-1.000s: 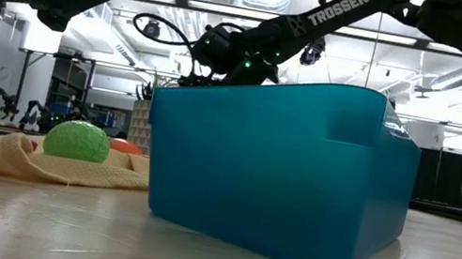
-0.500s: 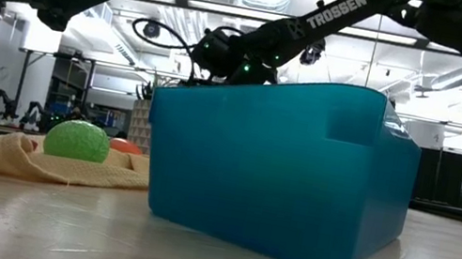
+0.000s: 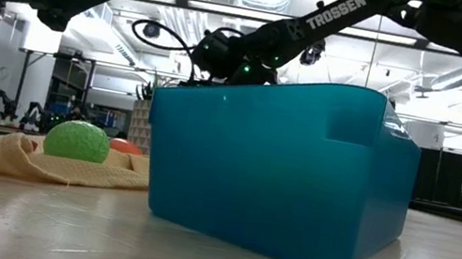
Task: Pick and placing Produce into tupperware
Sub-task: Put the red strawberry into the blue bin
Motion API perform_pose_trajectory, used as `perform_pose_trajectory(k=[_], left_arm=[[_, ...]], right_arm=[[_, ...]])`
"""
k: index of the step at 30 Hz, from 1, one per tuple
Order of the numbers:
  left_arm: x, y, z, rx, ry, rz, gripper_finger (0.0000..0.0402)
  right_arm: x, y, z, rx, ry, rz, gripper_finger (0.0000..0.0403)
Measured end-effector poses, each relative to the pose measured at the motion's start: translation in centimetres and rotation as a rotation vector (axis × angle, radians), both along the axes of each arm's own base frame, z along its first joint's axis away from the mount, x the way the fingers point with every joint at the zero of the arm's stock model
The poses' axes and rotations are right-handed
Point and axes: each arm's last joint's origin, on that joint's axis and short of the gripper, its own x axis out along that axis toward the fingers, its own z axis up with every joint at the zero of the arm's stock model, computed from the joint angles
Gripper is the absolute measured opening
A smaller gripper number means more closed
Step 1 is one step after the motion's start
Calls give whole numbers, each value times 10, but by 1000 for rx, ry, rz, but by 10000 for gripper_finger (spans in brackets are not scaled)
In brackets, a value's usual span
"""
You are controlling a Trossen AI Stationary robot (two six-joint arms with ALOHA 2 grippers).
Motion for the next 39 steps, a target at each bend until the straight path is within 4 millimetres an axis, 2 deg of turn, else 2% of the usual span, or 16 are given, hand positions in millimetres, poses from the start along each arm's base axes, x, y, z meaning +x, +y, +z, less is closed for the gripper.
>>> perform_pose_trajectory(k=[3,11,17,23,29,34,39], left_arm=[[0,0,0,0,0,0,202],[0,0,0,0,0,0,202],[0,0,0,0,0,0,202],[0,0,0,0,0,0,202],[0,0,0,0,0,0,202],[0,0,0,0,0,0,202],[0,0,0,0,1,0,202]], right_arm=[[0,0,0,10,-4,9,43],[1,0,0,15,-13,-2,153],[1,0,1,19,-22,-13,185],[3,0,2,24,-40,-28,176],[3,0,2,24,-39,-28,150],[3,0,2,22,-38,-29,110],[3,0,2,21,-38,-29,51]])
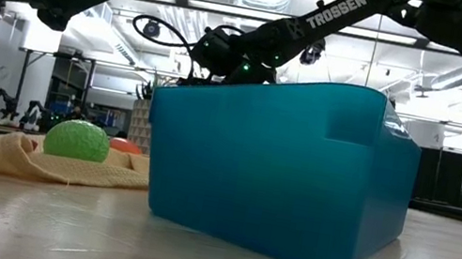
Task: Pick and placing Produce into tupperware
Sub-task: Put the red strawberry into the blue bin
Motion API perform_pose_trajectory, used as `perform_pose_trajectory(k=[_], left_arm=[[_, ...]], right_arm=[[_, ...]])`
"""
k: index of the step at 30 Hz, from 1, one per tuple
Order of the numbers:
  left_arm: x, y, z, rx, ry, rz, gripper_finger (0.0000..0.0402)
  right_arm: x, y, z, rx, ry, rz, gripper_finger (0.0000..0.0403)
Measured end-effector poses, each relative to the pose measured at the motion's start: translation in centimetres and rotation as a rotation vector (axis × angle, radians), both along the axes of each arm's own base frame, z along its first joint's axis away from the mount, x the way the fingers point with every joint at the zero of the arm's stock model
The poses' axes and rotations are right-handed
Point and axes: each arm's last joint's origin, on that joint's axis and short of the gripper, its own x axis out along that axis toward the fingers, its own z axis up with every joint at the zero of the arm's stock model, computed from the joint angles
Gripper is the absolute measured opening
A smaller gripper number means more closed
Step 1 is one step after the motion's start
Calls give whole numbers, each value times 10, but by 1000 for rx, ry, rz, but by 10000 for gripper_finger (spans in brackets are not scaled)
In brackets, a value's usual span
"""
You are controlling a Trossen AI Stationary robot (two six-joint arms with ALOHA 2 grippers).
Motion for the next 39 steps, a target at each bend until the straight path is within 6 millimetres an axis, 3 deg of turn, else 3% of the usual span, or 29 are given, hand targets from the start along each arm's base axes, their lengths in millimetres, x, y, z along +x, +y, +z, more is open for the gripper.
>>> perform_pose_trajectory(k=[4,15,24,28,39], left_arm=[[0,0,0,0,-1,0,202],[0,0,0,0,-1,0,202],[0,0,0,0,-1,0,202],[0,0,0,0,-1,0,202],[0,0,0,0,0,0,202]], right_arm=[[0,0,0,-3,1,5,14],[-1,0,1,-1,13,10,9],[-12,11,45,-7,-19,20,9],[-23,33,71,3,24,63,9],[-72,129,148,69,92,154,8]])
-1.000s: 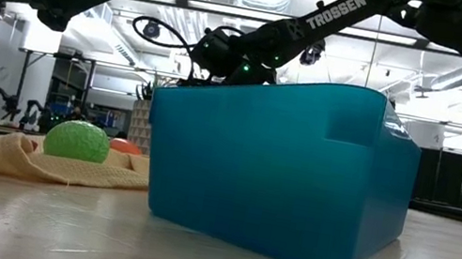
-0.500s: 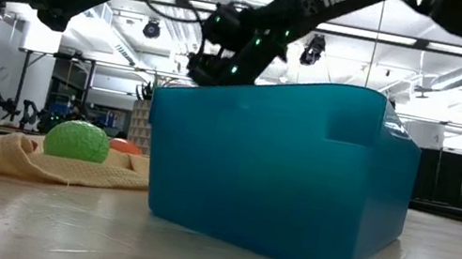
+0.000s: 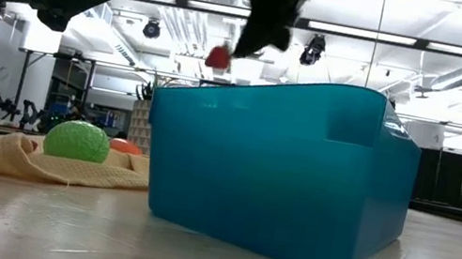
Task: Pick and placing Produce into tupperware
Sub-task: Put the red strawberry into the blue bin
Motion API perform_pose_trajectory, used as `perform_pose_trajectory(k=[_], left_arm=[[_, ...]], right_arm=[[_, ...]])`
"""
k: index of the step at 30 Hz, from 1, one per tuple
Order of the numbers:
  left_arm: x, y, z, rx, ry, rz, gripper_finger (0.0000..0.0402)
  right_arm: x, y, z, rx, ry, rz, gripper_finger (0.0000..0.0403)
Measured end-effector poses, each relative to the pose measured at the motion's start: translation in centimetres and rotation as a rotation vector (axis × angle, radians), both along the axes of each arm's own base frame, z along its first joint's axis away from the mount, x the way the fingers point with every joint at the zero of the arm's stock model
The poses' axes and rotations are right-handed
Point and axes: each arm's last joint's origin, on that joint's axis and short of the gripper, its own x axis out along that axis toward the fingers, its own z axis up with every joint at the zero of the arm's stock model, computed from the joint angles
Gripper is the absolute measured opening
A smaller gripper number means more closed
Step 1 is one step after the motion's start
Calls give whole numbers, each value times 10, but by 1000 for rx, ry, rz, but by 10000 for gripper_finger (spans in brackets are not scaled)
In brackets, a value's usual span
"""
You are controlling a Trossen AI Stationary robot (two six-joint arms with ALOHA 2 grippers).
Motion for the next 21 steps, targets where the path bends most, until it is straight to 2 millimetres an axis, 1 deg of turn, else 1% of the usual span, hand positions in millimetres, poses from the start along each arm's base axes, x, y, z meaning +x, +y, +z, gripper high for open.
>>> perform_pose_trajectory(k=[4,8,12,16,19,21], left_arm=[[0,0,0,0,1,0,202],[0,0,0,-1,1,0,202],[0,0,0,-1,3,0,202],[0,0,0,-1,2,0,202],[0,0,0,-1,2,-1,202],[0,0,0,-1,1,0,202]], right_arm=[[-24,33,16,4,27,-41,8],[-46,65,17,27,51,-87,8],[-59,93,3,42,97,-119,8],[-67,113,-17,67,120,-153,8],[-69,124,-32,85,122,-165,8],[-71,128,-43,93,125,-172,8]])
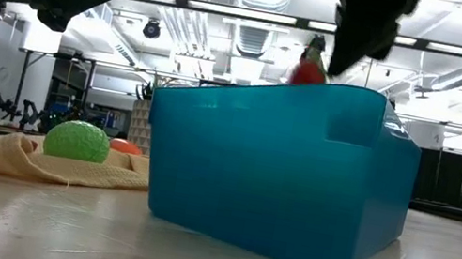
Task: Pick and placing Produce into tupperware
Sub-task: Put the red strawberry into the blue bin, then put the orange carrot into the blue bin
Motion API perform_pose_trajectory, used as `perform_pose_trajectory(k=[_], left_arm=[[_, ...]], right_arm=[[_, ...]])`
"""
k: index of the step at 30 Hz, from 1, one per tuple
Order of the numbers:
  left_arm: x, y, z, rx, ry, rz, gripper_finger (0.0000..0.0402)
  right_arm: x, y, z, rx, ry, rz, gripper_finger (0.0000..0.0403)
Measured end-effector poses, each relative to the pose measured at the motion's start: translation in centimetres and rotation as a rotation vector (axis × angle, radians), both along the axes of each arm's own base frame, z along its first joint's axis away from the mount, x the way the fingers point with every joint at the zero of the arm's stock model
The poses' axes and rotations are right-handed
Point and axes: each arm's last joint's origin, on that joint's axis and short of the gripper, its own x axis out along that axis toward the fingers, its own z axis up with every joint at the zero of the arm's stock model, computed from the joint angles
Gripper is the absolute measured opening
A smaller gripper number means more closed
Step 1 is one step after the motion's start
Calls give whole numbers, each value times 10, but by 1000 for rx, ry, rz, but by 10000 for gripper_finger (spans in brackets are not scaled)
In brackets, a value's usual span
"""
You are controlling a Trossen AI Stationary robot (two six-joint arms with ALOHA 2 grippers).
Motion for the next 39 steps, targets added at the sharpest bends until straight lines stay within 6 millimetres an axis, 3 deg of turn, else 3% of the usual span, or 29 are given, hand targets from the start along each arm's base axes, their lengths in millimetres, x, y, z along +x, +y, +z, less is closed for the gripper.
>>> perform_pose_trajectory(k=[10,19,29,35,39], left_arm=[[0,0,0,-2,-3,0,202],[0,0,0,-1,-3,0,202],[0,0,0,-1,-3,0,202],[0,0,0,2,-3,0,202],[0,0,1,3,-5,1,202]], right_arm=[[-3,-3,-36,18,-8,-30,8],[-2,-7,-39,5,-11,-21,12],[1,-10,-37,-44,-47,-8,92],[7,-18,-12,-250,-238,5,130],[0,-24,33,-405,-484,-80,138]])
